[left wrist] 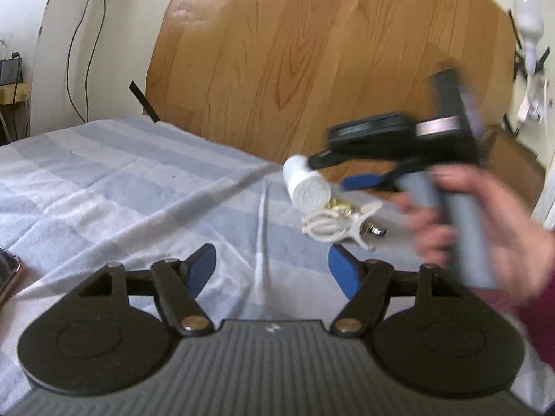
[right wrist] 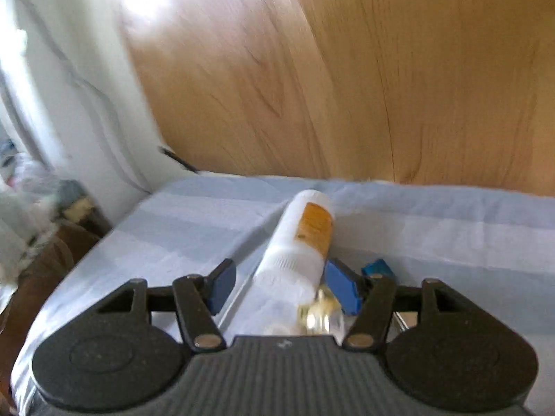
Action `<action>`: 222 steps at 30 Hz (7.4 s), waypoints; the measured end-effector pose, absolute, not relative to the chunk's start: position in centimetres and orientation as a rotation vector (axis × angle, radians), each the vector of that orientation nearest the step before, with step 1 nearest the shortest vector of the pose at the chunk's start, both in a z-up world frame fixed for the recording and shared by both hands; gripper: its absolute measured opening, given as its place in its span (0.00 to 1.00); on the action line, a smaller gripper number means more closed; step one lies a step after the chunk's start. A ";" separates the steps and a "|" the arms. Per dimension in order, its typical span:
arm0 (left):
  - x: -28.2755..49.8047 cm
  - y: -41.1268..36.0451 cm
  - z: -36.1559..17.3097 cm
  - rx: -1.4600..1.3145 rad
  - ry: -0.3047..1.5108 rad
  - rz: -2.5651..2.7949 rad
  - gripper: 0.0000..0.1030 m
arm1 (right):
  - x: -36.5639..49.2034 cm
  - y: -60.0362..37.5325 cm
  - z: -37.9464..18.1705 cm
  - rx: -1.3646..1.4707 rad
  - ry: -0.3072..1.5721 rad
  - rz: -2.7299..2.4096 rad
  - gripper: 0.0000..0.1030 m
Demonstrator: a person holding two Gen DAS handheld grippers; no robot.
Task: Organize rigid objects
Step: 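Grasp the white pill bottle with the right gripper, then carry the pill bottle over the pink tin and open the right gripper, then move the right gripper toward the white earphone cable, then grasp the white earphone cable with the right gripper, then carry the earphone cable into the tin and open the right gripper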
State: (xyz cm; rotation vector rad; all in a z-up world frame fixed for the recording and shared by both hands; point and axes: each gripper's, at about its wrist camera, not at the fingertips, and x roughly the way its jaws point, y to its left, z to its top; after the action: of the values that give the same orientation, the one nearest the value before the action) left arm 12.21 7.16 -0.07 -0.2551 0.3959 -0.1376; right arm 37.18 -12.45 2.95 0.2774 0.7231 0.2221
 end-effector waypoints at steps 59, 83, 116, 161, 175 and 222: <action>15.5 -15.0 8.8 -0.165 0.482 -0.693 0.67 | 5.0 -25.5 4.6 -0.078 0.377 0.164 0.49; 16.4 -19.0 7.4 -0.046 0.463 -0.612 0.83 | 8.9 -37.5 4.0 0.059 0.343 -0.184 0.52; 5.1 -4.2 1.1 -0.009 0.507 -0.406 0.86 | 3.5 -25.0 1.8 0.293 0.398 0.003 0.52; 9.4 5.6 0.2 -0.299 0.501 -0.395 0.86 | 11.2 -14.5 -1.1 0.001 0.639 0.362 0.24; 9.5 -2.1 1.0 -0.103 0.576 -0.425 0.67 | 14.1 -18.0 0.1 -0.162 0.506 0.297 0.24; 17.0 -24.8 5.6 0.065 0.479 -0.659 0.09 | 8.4 -34.5 4.5 -0.115 0.420 -0.085 0.07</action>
State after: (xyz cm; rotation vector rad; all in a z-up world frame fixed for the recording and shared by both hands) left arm 17.02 -24.77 5.56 0.0647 0.4793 -0.6594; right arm 8.40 -34.48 4.50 -0.1153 0.4202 -0.0845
